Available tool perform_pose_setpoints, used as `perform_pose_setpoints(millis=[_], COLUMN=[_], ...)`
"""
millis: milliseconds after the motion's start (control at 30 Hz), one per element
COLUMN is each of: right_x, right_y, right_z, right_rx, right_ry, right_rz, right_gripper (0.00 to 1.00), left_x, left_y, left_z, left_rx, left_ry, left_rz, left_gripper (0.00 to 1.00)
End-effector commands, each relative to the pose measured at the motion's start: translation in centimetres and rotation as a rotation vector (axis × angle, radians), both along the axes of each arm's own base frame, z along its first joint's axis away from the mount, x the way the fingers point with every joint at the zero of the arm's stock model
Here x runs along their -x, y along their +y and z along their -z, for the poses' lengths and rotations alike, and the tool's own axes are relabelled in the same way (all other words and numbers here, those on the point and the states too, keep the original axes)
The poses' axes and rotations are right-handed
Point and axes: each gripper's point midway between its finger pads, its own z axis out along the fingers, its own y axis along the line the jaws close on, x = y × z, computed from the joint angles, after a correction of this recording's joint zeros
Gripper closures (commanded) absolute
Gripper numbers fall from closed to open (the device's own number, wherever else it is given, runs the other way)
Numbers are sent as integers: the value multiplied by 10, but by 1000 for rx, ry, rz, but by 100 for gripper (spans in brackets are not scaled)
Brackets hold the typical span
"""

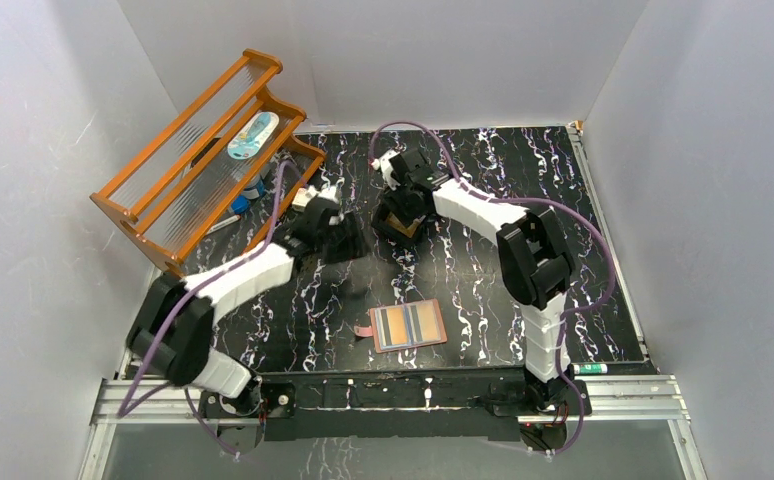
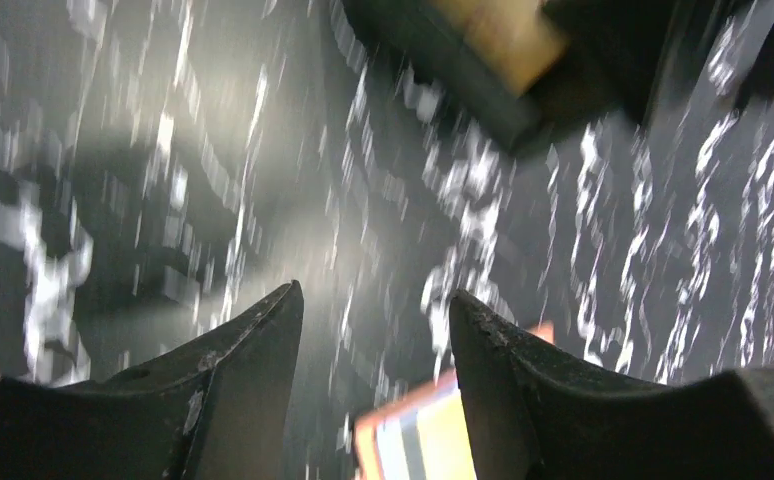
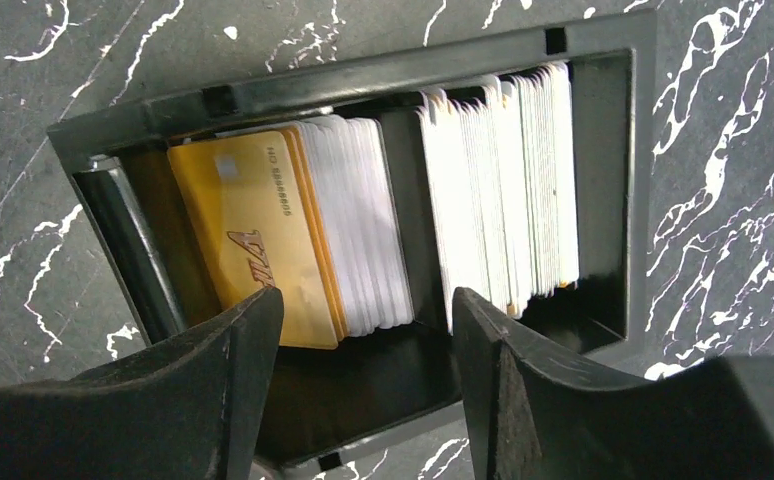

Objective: Put the credit cards into the card holder
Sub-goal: Move the storage box to the center of the board.

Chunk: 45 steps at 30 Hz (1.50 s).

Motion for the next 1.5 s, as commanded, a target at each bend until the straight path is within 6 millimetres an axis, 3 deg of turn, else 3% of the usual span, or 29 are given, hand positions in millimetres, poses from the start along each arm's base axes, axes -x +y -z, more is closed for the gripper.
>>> perform_pose_setpoints(millis=[0,67,100,133,267,400,467,533,600,700,833,967,1100,1233,1333,1467], right_x=[-16,-15,-17,-17,-15,-14,-15,-13,-11,-1,16,40,67,90,105,119], right_y=[-7,-7,-11,-14,-15,-17,-19,-21,-22,-19,-17,-9,6,11,12,15], right_z=[-59,-66,-69,-71,-69,-71,-73,-73,-74,-69,-62,-65,-66,-54,-42,-36], right_rx=[-159,-192,-214,-231,-262,-263,-264,-266,-267,-277,-283,-332,-378,-377,-361,-364], right_ry=[-51,-47,-44,-34,-13,-15,-22,-23,-20,15,73,108,118,156,175,189], right_rz=[15,9,33,47,44,44,45,46,40,-1,-42,-104,-146,-141,-138,-127], right_gripper=[29,30,29,29,30,31,32,32,33,33,33,33,33,33,33,35], left_x=[-99,-128,-158,-175,-178,-185,-186,-184,-177,-163,-138,-112,-82,-65,-54,-42], left_y=[-38,-46,-53,-60,-82,-85,-85,-86,-86,-87,-86,-80,-75,-70,-70,-71], left_z=[-42,-47,-44,-43,-37,-13,-5,-4,-9,-24,-35,-32,-28,-26,-22,-18], left_rx=[101,109,78,102,143,121,120,126,133,171,203,144,62,45,52,73], left_ry=[-321,-435,-520,-511,-564,-525,-514,-525,-541,-565,-563,-547,-548,-539,-520,-502], left_rz=[177,248,300,348,508,549,566,591,618,647,650,630,624,569,558,570], left_gripper=[46,48,55,54,54,56,65,84,94,100,100,100,96,94,79,74])
